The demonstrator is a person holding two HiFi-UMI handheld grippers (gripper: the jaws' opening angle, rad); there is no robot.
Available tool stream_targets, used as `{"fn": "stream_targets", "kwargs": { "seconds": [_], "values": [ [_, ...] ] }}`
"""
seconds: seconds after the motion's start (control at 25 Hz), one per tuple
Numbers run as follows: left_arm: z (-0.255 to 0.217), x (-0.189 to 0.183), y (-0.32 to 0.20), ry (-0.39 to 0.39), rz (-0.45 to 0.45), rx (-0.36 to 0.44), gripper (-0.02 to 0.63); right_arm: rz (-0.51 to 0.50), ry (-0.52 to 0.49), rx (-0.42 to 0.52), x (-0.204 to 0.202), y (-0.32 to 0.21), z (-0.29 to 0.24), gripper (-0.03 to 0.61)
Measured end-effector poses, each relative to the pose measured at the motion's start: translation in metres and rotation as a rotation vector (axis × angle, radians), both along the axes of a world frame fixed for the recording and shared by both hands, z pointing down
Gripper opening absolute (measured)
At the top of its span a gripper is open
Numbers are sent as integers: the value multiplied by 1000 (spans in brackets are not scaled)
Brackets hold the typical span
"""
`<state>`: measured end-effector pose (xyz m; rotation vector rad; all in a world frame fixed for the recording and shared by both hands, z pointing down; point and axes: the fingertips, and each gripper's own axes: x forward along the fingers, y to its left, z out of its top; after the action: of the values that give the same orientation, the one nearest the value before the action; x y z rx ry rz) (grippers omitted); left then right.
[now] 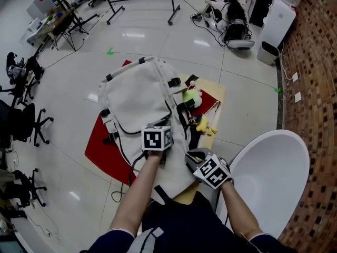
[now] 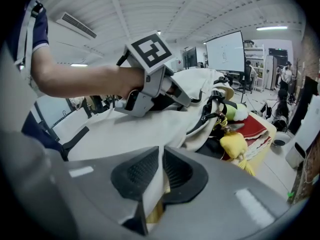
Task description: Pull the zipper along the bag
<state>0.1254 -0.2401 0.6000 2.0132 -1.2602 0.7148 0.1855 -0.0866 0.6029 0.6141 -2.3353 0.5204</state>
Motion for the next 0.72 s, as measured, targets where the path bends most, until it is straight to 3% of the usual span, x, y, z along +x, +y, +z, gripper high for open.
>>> {"fn": "stream_targets", "kwargs": {
  "seconds": [0.24,0.32,0.72],
  "values": [
    [-5,14,-1,88,-4,-54,21,-43,13,-18,-3,12,4,28],
    [-2,15,-3,82,-25,-56,23,-49,16,-18,-4,13,4,26],
    [-15,27,-22,109,-121,45,41,-83,17,-28,-5,21,5,23]
  ]
}}
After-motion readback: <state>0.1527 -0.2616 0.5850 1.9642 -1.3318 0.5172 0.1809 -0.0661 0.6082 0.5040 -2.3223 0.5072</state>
